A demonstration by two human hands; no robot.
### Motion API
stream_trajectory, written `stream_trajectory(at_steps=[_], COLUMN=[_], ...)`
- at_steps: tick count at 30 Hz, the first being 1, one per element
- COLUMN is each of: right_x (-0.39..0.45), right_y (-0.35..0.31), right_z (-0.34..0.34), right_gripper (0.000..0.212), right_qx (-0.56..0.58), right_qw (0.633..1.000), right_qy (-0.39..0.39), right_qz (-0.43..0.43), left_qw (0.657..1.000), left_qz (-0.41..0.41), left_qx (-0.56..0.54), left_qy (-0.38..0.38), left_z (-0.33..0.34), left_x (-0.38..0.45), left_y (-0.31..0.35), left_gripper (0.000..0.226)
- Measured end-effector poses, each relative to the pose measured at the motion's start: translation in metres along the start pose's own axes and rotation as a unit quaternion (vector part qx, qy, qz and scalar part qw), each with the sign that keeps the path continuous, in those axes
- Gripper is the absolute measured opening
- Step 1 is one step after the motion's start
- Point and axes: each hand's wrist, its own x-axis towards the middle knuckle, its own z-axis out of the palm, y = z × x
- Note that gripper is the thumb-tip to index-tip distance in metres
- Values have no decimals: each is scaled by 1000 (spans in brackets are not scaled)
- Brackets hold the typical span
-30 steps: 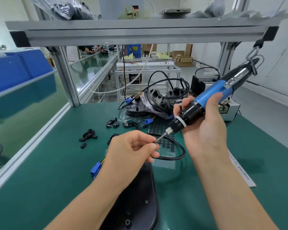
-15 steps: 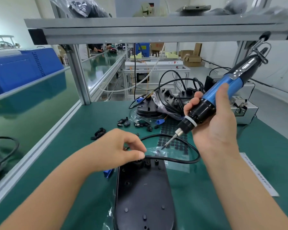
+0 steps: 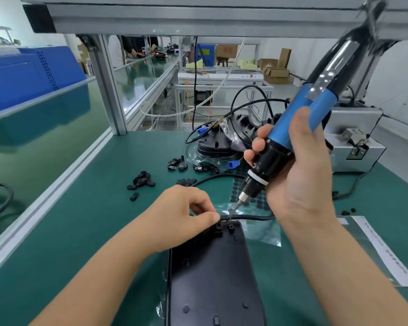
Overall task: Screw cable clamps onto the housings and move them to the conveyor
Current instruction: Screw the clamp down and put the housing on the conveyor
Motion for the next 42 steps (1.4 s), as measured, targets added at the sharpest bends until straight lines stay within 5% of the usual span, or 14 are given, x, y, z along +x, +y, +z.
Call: stream_trajectory(at_steps=[6, 24, 36, 42], right_x=[-1, -9, -14, -16], right_y=[6, 12, 10, 12], right_z=[9, 21, 21, 22], right_gripper=[48, 73, 71, 71], right_qx=[-2, -58, -72, -72], right_qw=[1000, 995, 993, 991], right_qy=[-16, -84, -92, -105], right_qz=[2, -18, -32, -45], left_qw=[995, 985, 982, 986], left_qz=[-17, -8, -12, 0], left_qx=[-93, -162, -180, -153], left_qy=[-41, -63, 50, 68], left_z=[0, 2, 27, 28], left_x=[4, 7, -8, -8], left_y=[-11, -18, -13, -13], left_gripper=[15, 12, 5, 20])
